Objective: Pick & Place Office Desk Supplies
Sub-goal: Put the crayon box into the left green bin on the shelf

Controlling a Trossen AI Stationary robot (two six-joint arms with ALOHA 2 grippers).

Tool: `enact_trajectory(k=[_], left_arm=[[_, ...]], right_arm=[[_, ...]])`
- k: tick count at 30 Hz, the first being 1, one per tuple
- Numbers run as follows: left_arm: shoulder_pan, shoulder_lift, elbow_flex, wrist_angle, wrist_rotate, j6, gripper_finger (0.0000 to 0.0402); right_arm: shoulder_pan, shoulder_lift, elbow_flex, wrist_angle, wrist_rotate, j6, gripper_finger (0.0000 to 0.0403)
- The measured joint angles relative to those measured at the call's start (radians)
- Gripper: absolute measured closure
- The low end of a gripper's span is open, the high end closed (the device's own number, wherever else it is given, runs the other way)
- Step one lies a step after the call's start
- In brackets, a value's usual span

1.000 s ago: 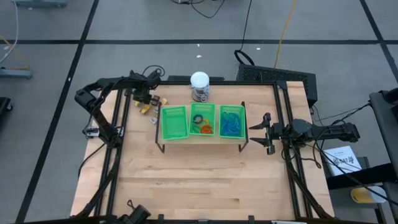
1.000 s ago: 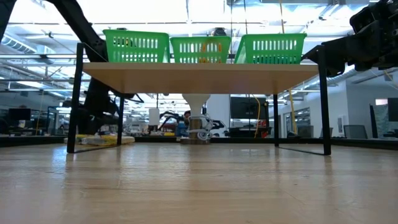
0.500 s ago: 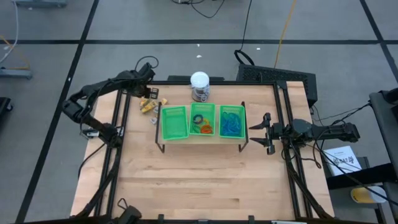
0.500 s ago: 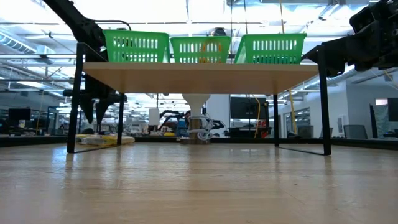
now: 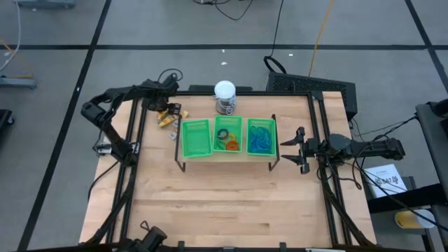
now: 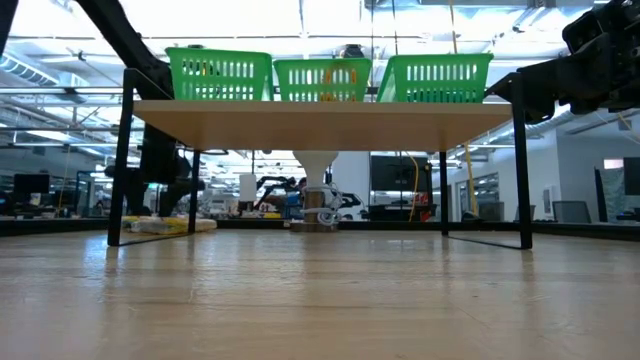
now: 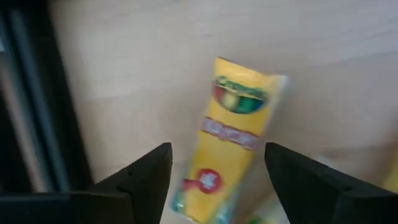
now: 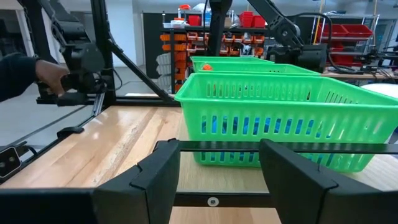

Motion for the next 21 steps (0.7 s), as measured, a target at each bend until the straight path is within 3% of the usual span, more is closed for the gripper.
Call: enact_trajectory(k=[9, 21], left_arm=[[-0.032, 0.025, 0.001, -0.005, -0.065, -0.008, 0.0142], [-0.035, 0.025, -0.001, 0.021, -0.077, -0.031, 0.0285]], right_arm=[[0.000, 0.000, 0.000, 0.000, 0.000, 0.000, 0.0190], [0.000, 0.000, 0.000, 0.000, 0.000, 0.000, 0.0190]])
